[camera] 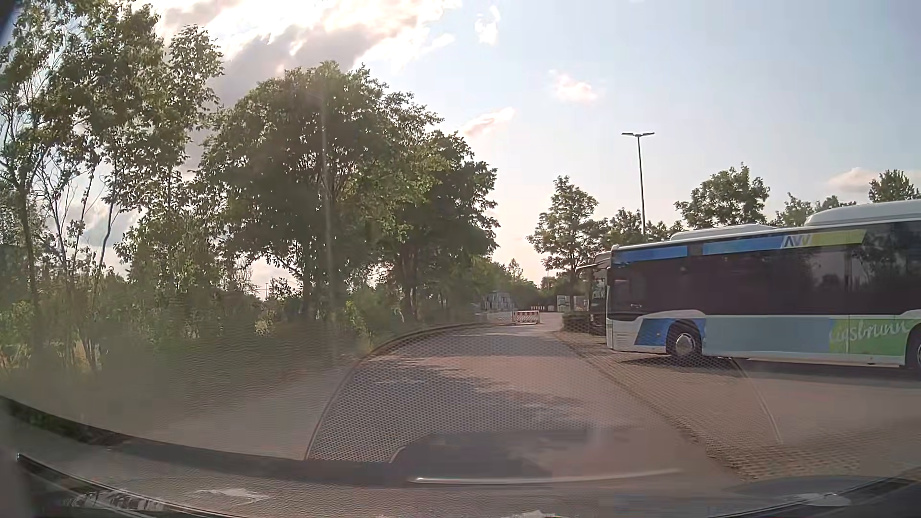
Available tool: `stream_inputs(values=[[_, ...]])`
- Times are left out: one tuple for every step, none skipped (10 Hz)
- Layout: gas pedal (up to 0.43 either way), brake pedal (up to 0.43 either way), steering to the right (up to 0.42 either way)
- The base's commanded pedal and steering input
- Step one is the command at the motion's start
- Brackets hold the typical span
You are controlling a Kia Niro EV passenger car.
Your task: Follow the waypoints while adhering to traffic rules and regulations
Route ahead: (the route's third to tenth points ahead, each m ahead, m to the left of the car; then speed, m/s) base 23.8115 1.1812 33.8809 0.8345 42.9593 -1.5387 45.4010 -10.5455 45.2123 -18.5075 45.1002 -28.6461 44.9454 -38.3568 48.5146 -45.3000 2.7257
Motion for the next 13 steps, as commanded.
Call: stream_inputs(values=[[0.280, 0.012, 0.034], [0.268, 0.012, 0.033], [0.268, 0.012, 0.030], [0.268, 0.012, 0.029], [0.268, 0.012, 0.020], [0.260, 0.012, 0.012], [0.260, 0.012, 0.009], [0.220, 0.012, 0.009], [0.118, 0.012, 0.009], [0.118, 0.012, 0.009], [0.118, 0.012, 0.009], [0.118, 0.012, 0.009], [0.118, 0.012, 0.008]])
